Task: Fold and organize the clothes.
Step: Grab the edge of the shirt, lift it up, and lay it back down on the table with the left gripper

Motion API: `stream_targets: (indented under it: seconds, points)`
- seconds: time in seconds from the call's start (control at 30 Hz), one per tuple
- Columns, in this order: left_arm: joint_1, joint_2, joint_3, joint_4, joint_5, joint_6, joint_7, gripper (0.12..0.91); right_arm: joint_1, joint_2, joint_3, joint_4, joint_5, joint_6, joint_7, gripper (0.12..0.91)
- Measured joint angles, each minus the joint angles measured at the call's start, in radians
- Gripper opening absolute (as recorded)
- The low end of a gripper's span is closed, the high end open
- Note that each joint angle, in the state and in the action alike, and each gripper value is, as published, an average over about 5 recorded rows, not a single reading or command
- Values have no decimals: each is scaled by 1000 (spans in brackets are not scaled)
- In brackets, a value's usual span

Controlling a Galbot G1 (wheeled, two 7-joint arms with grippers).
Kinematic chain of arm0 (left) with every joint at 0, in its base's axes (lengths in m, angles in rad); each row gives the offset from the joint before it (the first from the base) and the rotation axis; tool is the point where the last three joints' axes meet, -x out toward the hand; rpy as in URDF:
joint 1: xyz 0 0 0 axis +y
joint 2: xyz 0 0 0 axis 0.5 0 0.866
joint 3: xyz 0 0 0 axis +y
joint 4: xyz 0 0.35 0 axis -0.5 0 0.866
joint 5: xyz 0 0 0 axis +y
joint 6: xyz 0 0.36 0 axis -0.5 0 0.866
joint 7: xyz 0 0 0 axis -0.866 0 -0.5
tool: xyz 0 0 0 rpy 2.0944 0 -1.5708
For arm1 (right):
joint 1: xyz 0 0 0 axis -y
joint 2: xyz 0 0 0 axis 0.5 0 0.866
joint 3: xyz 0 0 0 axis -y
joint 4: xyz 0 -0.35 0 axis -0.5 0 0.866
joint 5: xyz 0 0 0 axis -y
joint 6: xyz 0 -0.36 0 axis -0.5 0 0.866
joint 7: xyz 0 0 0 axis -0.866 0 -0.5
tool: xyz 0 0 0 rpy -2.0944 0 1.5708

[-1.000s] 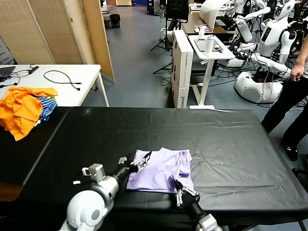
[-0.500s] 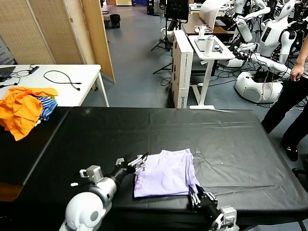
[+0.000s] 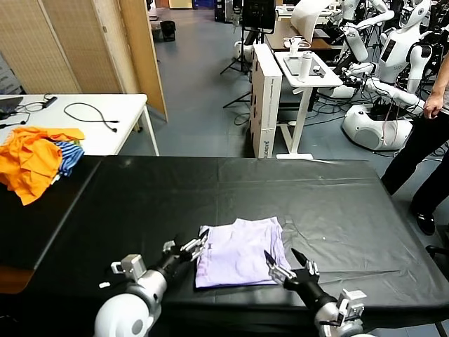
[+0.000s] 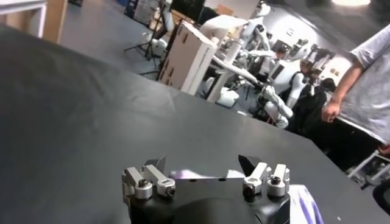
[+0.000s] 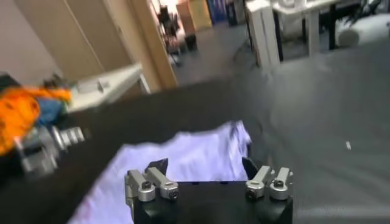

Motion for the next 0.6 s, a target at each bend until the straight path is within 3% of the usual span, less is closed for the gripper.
stream_targets:
  seconds: [0.3, 0.6]
  points:
    - [60, -53, -8, 22, 30, -93, 34, 907, 33, -2, 48, 5, 86, 5, 11, 907]
    - [100, -86, -2, 51, 68, -133, 65, 907, 37, -5, 69, 6, 94, 4, 10, 907]
